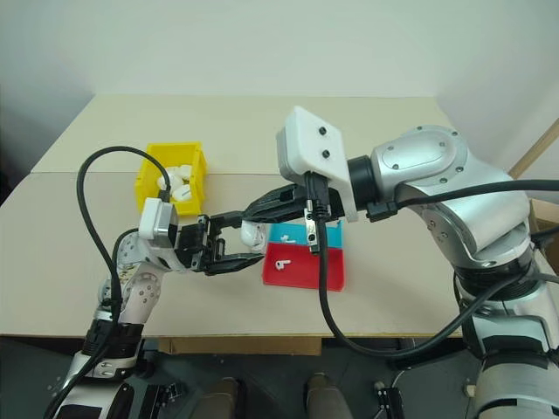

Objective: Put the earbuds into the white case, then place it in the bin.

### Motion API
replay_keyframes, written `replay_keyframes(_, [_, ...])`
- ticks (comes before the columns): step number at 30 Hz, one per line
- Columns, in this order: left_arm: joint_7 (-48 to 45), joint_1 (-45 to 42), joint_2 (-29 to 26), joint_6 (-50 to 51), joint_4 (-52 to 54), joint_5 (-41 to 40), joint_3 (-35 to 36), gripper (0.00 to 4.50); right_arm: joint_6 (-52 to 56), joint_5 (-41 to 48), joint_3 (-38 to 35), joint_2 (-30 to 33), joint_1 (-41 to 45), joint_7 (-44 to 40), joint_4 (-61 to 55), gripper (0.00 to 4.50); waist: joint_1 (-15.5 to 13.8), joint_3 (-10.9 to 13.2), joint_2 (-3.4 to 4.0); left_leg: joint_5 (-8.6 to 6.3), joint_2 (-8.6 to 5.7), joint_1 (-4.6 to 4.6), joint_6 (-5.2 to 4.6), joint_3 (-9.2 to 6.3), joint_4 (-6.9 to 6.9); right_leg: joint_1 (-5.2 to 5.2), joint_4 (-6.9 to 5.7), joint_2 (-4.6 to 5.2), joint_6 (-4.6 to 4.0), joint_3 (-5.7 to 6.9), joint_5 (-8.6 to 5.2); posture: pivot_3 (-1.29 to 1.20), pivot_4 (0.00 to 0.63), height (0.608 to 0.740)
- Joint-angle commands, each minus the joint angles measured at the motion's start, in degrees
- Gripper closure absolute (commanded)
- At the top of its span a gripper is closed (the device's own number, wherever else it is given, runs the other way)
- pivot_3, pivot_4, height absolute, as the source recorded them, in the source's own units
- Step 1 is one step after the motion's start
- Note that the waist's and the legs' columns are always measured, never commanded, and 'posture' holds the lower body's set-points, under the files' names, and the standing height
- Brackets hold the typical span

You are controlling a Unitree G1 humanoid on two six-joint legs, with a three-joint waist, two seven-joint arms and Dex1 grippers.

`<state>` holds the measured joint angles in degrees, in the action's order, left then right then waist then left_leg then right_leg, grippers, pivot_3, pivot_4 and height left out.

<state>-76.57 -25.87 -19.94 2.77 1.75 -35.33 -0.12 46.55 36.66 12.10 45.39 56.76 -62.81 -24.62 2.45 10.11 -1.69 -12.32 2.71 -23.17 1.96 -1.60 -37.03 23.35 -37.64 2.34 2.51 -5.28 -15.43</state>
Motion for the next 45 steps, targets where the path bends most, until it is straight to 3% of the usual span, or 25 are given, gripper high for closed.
replay_keyframes(1, [0.15, -1.24, 0.19, -1.22, 1.76, -1.24, 0.93, 1.74, -0.30, -0.53, -2.04, 1.38, -0.17, -0.40, -1.20, 4.48, 0.02, 0.00, 0.00, 0.00, 0.00, 0.00, 0.00, 0.01, 0.00, 0.00, 0.00, 0.00, 0.00, -0.02, 0.00, 0.00, 0.150, 0.740])
replay_keyframes(13, [3.37, 0.19, -0.87, 0.25, 3.15, -2.02, 2.64, 1.74, -0.64, 3.35, -12.19, 0.82, 0.25, 2.75, 0.78, 4.48, 0.00, 0.00, 0.00, 0.00, 0.00, -0.01, 0.00, 0.00, 0.00, 0.00, 0.01, 0.00, 0.00, 0.00, 0.00, 0.00, 0.150, 0.740])
replay_keyframes(19, [26.54, -5.66, -5.18, 11.08, 6.32, 5.65, 6.20, 1.74, 5.20, 6.37, -17.20, 0.04, -6.71, 12.12, -3.34, 4.48, -0.19, 0.01, -0.02, 0.00, -0.01, -0.03, 0.00, -0.06, -0.01, 0.00, -0.02, 0.00, 0.02, 0.01, 0.00, 0.00, 0.150, 0.740])
replay_keyframes(24, [54.72, -14.95, -4.69, 19.44, -0.14, 20.76, 8.31, 1.74, 7.73, 9.47, -20.35, -0.88, -12.75, 17.52, -5.58, 4.48, -0.88, 0.02, -0.04, 0.00, -0.05, -0.04, 0.00, -0.10, -0.05, -0.07, 0.06, 0.04, 0.06, 0.05, 0.03, 0.00, 0.150, 0.740])
replay_keyframes(32, [72.86, -22.37, -4.75, 19.33, -15.52, 32.92, 8.16, 1.74, 8.25, 8.65, -18.37, -0.31, -17.10, 21.16, -4.78, 4.48, -0.52, 0.02, -0.05, 0.00, -0.09, -0.07, 0.00, -0.10, -0.01, 0.00, 0.02, 0.06, 0.05, 0.04, 0.04, 0.00, 0.150, 0.740])
replay_keyframes(36, [73.36, -24.60, -3.54, 24.29, -21.56, 29.92, 11.50, 1.74, 8.42, 7.98, -17.62, -0.07, -17.78, 21.98, -4.73, 4.48, -0.61, 0.02, -0.05, 0.00, -0.12, -0.10, 0.01, -0.10, -0.01, 0.00, 0.03, 0.11, 0.06, 0.07, 0.04, 0.00, 0.150, 0.740])
replay_keyframes(43, [70.41, -23.29, -2.77, 30.67, -25.27, 29.38, 10.73, 1.74, 8.60, 7.55, -16.97, -0.17, -19.34, 23.10, -6.01, 4.48, -0.66, 0.03, -0.06, 0.01, -0.15, -0.15, 0.01, -0.11, -0.01, 0.03, 0.02, 0.13, 0.06, 0.09, 0.04, 0.00, 0.150, 0.740])
replay_keyframes(45, [69.31, -23.00, -2.74, 31.20, -24.75, 28.80, 11.06, 0.98, 8.47, 7.20, -16.61, -0.25, -19.59, 23.29, -6.26, 4.50, -0.63, 0.03, -0.06, 0.01, -0.14, -0.13, 0.01, -0.11, -0.01, 0.03, 0.01, 0.13, 0.06, 0.08, 0.04, 0.00, 0.150, 0.740])
